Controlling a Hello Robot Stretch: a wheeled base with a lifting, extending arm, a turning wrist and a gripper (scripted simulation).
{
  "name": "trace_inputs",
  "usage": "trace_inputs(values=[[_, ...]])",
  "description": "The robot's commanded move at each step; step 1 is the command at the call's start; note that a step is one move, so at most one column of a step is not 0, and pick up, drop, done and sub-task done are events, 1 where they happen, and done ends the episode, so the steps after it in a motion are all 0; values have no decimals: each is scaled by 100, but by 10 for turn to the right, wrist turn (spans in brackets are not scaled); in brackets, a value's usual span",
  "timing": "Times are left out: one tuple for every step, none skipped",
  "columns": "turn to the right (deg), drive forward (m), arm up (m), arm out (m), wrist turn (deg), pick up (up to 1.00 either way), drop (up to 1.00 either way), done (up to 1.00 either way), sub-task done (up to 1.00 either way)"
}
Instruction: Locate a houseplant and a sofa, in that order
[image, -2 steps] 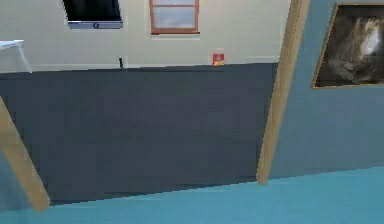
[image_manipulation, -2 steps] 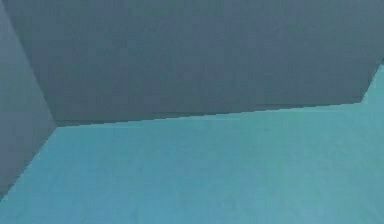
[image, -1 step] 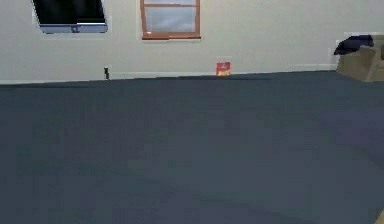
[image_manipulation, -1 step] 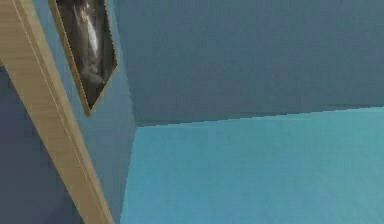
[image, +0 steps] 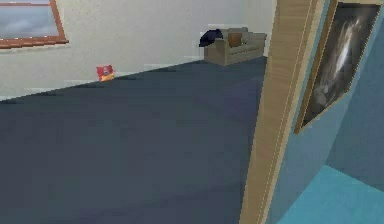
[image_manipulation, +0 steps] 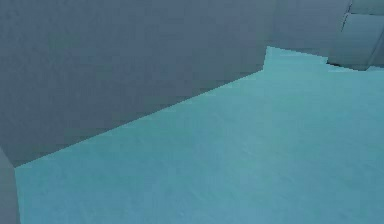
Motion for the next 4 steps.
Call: trace_inputs(values=[[0,5,0,0,0,0,0,0,0],[-210,0,0,0,0,0,0,0,0],[0,80,0,0,0,0,0,0,0],[450,0,0,0,0,0,0,0,0]])
